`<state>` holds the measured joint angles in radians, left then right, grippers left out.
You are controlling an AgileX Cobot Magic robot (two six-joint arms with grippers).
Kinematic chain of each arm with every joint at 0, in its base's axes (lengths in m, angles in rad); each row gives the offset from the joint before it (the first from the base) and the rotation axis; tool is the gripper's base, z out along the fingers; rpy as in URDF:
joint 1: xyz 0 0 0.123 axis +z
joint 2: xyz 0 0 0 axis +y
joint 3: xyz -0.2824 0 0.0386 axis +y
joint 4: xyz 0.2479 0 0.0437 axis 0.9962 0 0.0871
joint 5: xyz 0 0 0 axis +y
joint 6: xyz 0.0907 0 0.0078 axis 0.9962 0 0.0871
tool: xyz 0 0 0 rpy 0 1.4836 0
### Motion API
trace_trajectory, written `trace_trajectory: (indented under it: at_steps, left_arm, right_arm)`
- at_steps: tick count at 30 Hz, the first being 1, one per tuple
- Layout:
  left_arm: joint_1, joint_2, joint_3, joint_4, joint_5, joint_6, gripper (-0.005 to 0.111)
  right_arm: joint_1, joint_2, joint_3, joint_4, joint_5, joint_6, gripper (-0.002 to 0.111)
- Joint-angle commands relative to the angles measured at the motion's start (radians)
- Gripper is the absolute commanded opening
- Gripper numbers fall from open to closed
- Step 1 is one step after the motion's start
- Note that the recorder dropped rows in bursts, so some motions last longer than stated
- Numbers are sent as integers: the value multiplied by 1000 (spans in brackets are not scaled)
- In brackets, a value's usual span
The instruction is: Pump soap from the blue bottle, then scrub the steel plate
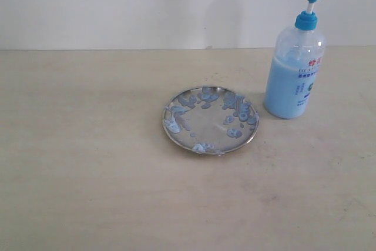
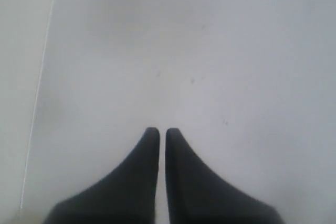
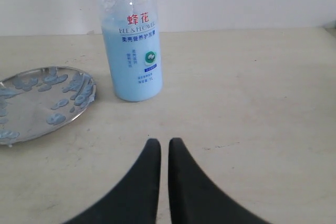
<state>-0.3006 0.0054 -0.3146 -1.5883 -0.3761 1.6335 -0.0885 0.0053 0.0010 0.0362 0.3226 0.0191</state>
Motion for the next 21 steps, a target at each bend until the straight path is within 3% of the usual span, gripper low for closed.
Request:
trace_trajectory:
  at_steps: [1,5,11,16,21]
  left_arm:
    - [237,-5,-67,338,462,-68,4]
    - [333,-5,-33,377,674,-110,4]
    - [337,-5,201,320,691,-306,4]
    - [337,-5,199,216,611,-103,4]
    - [337,-5,62,168,500,139,4]
  right_arm:
    - [4,-5,-1,4,-1,1,2]
    - [4,-5,-1,4,-1,1,2]
    - [4,-5,-1,4,-1,1,2]
    - [4,-5,-1,4,-1,1,2]
    - [4,-5,-1,4,-1,1,2]
